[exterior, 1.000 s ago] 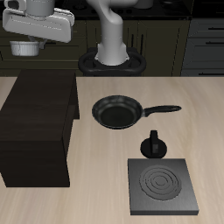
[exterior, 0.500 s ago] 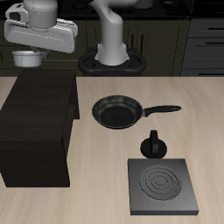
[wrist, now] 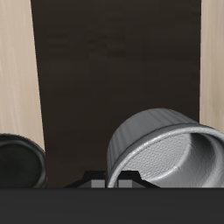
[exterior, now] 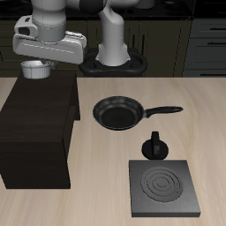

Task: Place the ramekin on top of the wooden shelf

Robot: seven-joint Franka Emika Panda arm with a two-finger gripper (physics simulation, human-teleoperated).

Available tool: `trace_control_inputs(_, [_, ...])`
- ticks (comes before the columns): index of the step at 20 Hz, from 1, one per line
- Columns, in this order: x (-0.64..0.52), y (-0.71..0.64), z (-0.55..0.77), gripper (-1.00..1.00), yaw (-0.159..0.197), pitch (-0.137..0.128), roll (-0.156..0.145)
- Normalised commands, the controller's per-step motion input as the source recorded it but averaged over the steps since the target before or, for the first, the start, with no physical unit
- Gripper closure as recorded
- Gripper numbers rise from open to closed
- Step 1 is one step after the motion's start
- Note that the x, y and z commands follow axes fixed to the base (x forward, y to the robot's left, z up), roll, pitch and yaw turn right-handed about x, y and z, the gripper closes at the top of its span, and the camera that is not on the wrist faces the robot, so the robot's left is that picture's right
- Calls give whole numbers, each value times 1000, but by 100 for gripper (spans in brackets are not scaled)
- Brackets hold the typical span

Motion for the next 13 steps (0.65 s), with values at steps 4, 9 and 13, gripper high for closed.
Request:
trace_control_inputs(4, [9,50,-161,-100,-23,53,43])
trace_control_inputs(9, [-44,63,-39,-100,13,0,9])
trace_control_inputs(13, [-70,12,115,-100,-11,-30,-31])
